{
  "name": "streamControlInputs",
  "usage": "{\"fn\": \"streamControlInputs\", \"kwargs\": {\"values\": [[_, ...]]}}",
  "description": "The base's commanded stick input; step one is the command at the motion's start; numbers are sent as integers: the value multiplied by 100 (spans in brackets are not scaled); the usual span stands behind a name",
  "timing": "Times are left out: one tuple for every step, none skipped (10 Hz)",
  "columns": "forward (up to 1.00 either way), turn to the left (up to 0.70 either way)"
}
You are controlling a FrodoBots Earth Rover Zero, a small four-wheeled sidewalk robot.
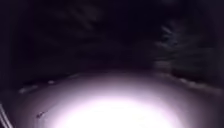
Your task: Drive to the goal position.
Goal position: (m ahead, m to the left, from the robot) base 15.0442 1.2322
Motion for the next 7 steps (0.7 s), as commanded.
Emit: {"fn": "streamControlInputs", "kwargs": {"values": [[100, 0], [100, 0], [100, -21], [100, -27], [100, -27], [100, 0], [100, 0]]}}
